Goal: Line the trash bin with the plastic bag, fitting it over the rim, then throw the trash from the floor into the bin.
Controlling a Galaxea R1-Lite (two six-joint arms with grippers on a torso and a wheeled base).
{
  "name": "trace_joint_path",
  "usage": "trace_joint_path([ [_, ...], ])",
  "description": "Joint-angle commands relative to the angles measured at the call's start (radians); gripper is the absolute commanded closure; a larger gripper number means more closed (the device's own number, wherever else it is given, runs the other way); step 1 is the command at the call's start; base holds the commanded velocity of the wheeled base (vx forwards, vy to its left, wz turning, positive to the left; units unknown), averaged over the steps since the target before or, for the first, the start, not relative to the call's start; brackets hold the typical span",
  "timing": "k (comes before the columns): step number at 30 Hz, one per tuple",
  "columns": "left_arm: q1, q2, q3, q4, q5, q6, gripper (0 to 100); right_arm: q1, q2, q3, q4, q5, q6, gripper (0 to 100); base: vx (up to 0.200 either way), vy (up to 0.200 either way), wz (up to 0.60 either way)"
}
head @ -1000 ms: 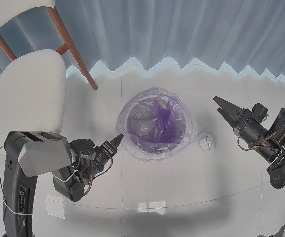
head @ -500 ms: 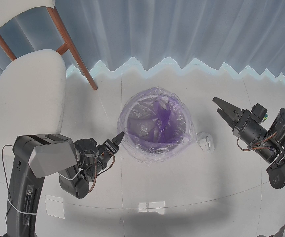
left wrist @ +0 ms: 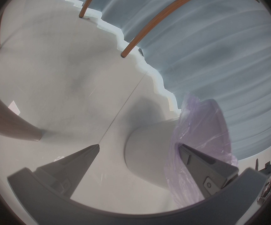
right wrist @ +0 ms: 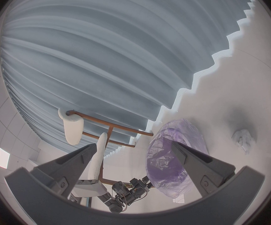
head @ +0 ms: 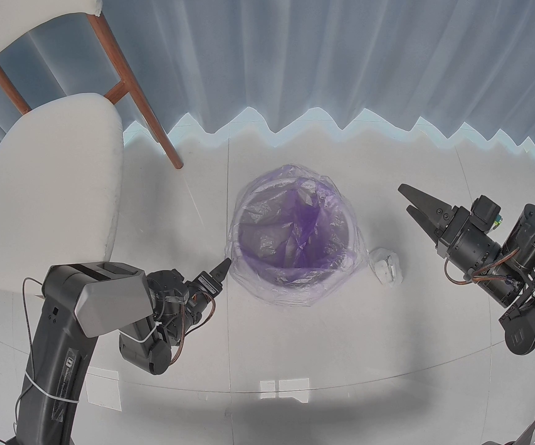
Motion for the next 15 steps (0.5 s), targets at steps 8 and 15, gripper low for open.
trace_joint_path([
  [8,0.007,0.055,-0.034,0.009,0.004,0.005,0,0.000,0.024,-0.002,-0.012,0.001,-0.001,0,0.000,0.000,0.00],
  [15,0.007,0.052,-0.054,0.077,0.023,0.014,0,-0.001,0.028,-0.005,-0.012,0.001,-0.006,0,0.000,0.000,0.00],
])
